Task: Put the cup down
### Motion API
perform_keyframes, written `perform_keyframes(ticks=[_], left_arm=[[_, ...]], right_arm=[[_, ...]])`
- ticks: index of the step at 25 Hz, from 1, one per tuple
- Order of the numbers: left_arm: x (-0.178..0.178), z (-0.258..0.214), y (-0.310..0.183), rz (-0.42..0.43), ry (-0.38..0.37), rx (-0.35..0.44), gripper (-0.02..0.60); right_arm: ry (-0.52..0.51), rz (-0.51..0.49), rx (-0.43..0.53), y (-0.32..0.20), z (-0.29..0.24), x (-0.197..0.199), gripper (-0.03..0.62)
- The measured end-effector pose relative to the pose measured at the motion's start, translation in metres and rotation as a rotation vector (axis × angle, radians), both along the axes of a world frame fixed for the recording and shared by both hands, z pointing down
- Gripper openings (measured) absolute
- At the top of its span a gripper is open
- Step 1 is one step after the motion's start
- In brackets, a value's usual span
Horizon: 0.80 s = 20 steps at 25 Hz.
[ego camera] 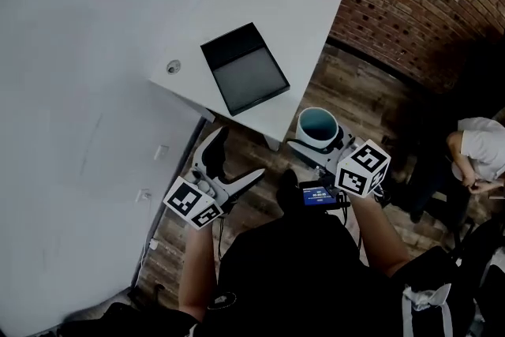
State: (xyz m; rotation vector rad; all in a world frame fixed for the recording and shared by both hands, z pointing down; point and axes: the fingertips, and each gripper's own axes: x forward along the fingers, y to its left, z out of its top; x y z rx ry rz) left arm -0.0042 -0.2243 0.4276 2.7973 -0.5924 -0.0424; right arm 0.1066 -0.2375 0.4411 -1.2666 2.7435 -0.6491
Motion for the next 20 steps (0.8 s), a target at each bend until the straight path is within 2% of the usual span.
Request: perform_keyframes(ticks=[7,14,20], left_arm=[[0.030,-0.005,-0.064,-0.029,-0.002,-0.009,0.506],[0.028,0.002,-0.095,-0.056,-0.011,-0.033,0.506],[0.025,0.003,-0.112,-0.005,-0.012,-0.035,0.506]], right_arm=[[-0.007,-0.046,-0.013,-0.069,0.003,0.024,0.396],[-0.022,-0.074,-0.027,-0.101,0.008,0.019,0.396],[-0.022,-0.038,-0.025,-0.116,0.002,0.012,0.396]])
